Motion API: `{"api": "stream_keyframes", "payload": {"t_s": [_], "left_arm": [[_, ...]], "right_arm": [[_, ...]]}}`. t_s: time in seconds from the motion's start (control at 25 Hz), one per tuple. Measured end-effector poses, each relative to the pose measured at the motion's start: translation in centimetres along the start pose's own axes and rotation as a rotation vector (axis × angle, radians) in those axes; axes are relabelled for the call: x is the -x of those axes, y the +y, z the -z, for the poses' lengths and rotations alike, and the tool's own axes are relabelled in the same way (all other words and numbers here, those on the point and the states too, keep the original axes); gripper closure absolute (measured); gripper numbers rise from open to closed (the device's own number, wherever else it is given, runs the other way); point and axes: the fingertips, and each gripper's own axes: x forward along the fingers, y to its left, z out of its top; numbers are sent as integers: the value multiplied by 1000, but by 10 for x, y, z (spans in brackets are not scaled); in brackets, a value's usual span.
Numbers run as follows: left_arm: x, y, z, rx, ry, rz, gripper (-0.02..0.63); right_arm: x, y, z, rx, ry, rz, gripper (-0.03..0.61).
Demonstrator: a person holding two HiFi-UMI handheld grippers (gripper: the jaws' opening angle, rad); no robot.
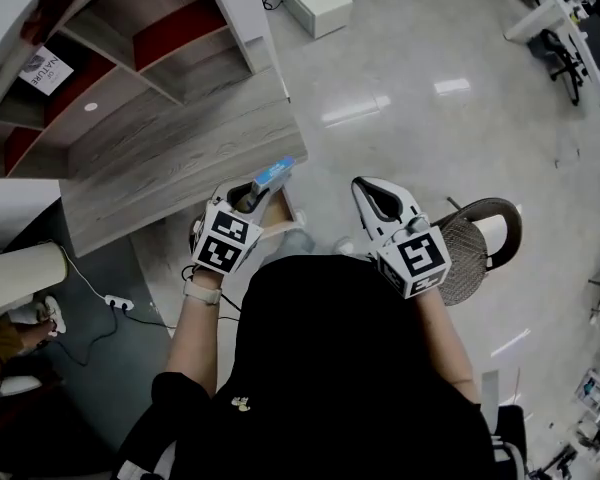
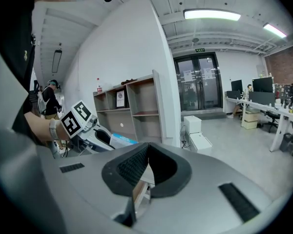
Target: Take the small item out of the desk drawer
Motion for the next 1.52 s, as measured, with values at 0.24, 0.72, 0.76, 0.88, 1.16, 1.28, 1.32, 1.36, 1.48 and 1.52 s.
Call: {"api": "stream_keyframes", "payload": {"t_s": [0.24,0.72,0.76,0.88,1.16,1.28,1.32,1.36,1.48,1.52], "left_arm": [[41,2,-49,41,-217,-26,517],[92,1,-93,127,-508,-59,517],[94,0,-95,127,-517,-60,517],[100,0,-97,137,-544,-67,517],[108,-1,-96,151,-564,-79,517],[108,0,-93,159,-564,-82,517],[108,0,-92,161,-564,-80,517],[108,0,-91,163,-562,-78,517],[107,-1,-88,165,-554,-74,517],[106,-1,-88,167,-553,-75,517]], "right_arm": [[-1,5,-27,27,-53,-19,582],[8,12,-60,47,-136,-13,581],[9,11,-63,46,-145,-8,582],[11,8,-71,30,-168,16,582],[14,14,-69,59,-157,-4,581],[12,18,-72,79,-161,-7,581],[12,21,-70,86,-155,-13,582],[12,23,-69,89,-149,-19,581],[11,26,-67,88,-145,-27,583],[11,26,-66,89,-145,-29,581]]}}
